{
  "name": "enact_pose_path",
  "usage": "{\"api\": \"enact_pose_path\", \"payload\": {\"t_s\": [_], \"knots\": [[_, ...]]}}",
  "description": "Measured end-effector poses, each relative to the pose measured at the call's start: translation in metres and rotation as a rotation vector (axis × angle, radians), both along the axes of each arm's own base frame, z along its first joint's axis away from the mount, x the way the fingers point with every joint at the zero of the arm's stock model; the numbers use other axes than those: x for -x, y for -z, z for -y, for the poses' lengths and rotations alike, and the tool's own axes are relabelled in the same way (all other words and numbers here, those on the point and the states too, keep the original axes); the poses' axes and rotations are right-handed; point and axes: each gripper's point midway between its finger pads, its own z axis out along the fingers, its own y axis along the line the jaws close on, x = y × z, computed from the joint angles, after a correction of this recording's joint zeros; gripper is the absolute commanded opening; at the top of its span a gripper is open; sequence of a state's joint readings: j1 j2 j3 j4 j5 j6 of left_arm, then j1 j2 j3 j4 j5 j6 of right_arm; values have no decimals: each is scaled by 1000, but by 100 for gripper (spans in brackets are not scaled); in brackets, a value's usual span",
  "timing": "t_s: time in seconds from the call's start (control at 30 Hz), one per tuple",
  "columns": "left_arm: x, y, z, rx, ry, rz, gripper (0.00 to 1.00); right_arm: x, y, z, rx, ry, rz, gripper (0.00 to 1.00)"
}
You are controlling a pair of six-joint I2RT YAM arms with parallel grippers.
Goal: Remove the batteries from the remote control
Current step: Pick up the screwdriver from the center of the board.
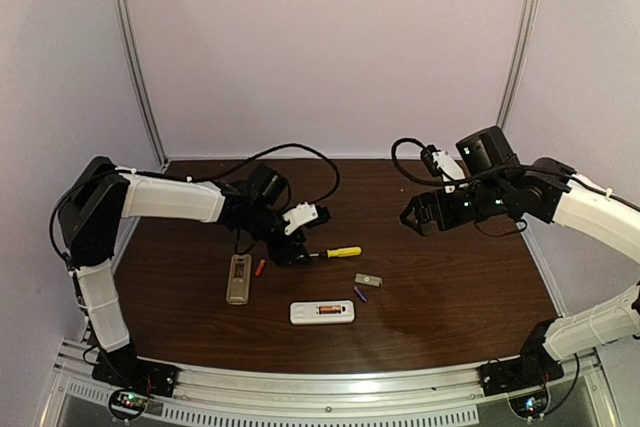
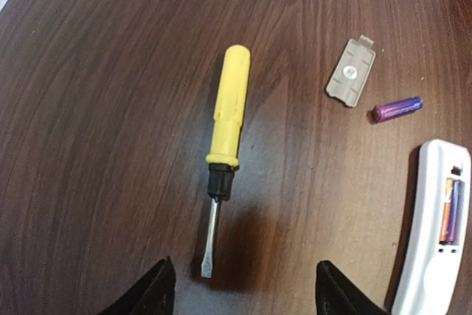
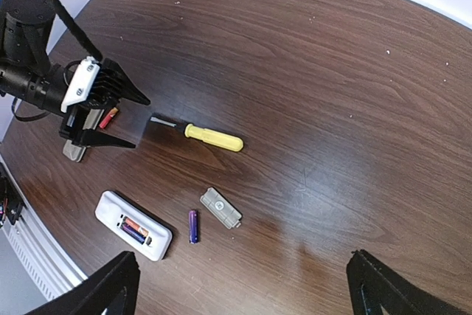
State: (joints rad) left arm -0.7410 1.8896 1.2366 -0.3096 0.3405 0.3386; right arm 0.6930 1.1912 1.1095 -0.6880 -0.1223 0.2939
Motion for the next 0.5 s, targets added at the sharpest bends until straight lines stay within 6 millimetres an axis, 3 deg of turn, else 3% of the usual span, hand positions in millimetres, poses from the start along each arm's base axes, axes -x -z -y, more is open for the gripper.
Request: {"api": "enact_pose_path", "payload": {"t_s": [0.2, 0.5], "knots": [[-8, 25, -4, -31, 26, 9, 60, -1, 0, 0, -17, 28, -12, 100], [-21, 40, -3, -31, 41, 41, 51, -11, 1, -6, -29, 61, -39, 100]]}}
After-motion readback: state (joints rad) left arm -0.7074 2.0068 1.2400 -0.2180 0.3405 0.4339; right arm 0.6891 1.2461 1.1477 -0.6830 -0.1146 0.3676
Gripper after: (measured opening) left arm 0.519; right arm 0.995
